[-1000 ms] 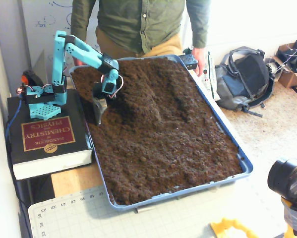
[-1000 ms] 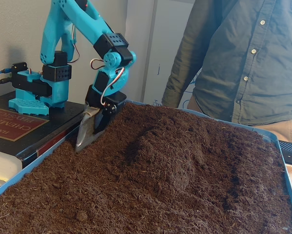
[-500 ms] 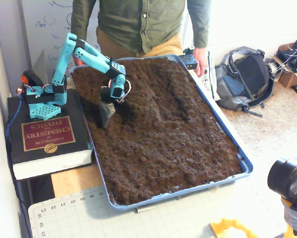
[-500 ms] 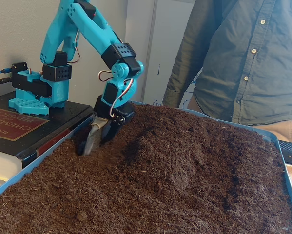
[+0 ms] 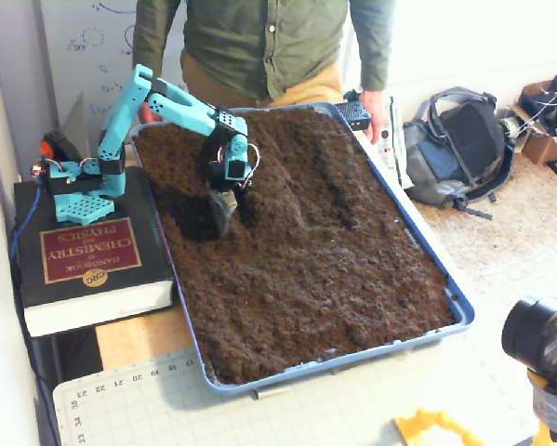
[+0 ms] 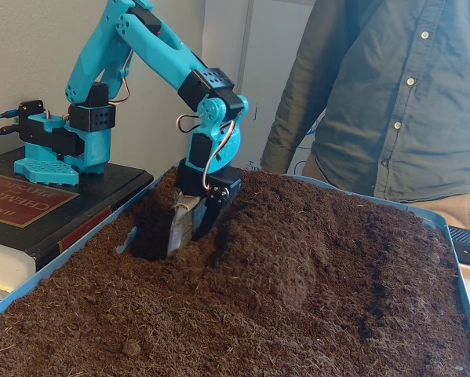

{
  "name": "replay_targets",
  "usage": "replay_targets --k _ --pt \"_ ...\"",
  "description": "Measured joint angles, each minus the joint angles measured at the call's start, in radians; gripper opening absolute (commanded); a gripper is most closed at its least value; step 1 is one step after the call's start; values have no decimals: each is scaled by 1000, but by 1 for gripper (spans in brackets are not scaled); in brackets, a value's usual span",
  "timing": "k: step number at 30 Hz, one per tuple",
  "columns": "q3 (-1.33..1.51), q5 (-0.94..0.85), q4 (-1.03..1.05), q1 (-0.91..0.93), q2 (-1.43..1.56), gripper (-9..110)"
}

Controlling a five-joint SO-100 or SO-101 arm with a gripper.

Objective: Build a berm.

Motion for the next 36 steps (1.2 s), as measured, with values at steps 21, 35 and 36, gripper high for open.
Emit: replay_targets --k 21,35,36 --pt "-48 0 0 -44 98 1" --pt "-89 0 -17 -64 250 1" --pt "-89 0 -17 -64 262 1"
